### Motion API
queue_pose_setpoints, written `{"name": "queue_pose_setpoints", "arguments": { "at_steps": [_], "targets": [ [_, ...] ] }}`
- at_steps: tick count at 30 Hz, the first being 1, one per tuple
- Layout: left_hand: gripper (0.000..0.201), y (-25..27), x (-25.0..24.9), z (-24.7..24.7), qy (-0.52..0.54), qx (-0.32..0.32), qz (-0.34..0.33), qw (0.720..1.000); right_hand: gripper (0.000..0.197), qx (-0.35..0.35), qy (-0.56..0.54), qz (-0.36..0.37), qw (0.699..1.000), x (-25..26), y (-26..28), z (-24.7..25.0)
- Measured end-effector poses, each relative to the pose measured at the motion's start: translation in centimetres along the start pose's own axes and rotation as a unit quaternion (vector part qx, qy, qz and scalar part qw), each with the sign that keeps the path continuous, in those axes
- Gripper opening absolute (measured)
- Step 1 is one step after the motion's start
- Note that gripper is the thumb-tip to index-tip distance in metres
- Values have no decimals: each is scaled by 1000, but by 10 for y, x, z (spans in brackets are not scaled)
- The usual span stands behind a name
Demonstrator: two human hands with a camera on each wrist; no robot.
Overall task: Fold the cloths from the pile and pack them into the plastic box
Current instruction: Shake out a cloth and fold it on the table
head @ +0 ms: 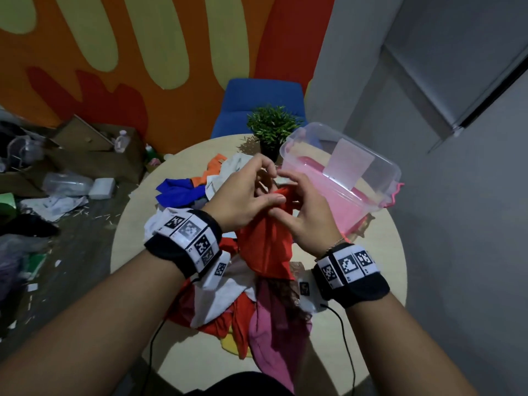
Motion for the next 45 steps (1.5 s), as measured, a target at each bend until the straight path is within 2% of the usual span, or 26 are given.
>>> {"name": "queue_pose_setpoints", "arguments": {
  "at_steps": [2,4,7,10,14,19,25,27,29,31,33,35,37,39,41,45],
  "targets": [
    [40,-1,1,2,3,18,-8,1000,36,-10,50,48,998,8,-8,10],
    [37,3,9,7,-31,42,2,999,23,-18,91,67,993,8,-14,20],
    [22,10,15,12,-88,12,-5,996,14,-27,155,95,983,12,-22,35],
    [12,3,6,16,-114,-29,-30,993,14,-29,208,110,972,23,-30,45],
    [8,-13,-11,31,-136,-65,-70,986,14,-23,237,132,962,39,-44,59],
    [8,-28,-35,46,-175,-53,-109,977,16,-20,282,140,949,50,-51,70],
    [10,-39,-53,54,-226,-58,-192,953,14,-82,249,164,951,61,-54,76],
    [15,-43,-57,57,-207,-78,-197,955,11,-111,233,189,947,65,-54,77],
    [22,-46,-62,58,-181,-102,-188,960,17,-133,210,186,950,66,-56,79],
    [27,-45,-67,59,-197,-108,-201,953,28,-123,226,171,951,63,-57,80],
    [22,-45,-66,59,-225,-95,-215,946,22,-105,243,164,950,63,-56,80],
    [15,-47,-59,57,-241,-78,-194,948,5,-108,233,134,957,60,-56,78],
    [10,-52,-47,50,-266,-62,-148,950,11,-99,211,56,971,48,-60,70],
    [8,-57,-39,42,-282,-60,-108,951,10,-101,193,12,976,38,-63,61],
    [7,-63,-37,40,-260,-82,-83,958,10,-117,186,5,976,34,-67,57],
    [8,-70,-58,45,-148,-165,-53,974,16,-173,129,23,976,52,-73,57]
  ]
}}
Point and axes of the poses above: each hand's wrist, its own y-axis away from the middle knuckle, its own z-axis out of the back of the hand, x = y × z, the point moved 2 cm from there along -y, towards the middle knuckle, and after that the axes turned 15 degrees about -x, right-handed, at the moved point
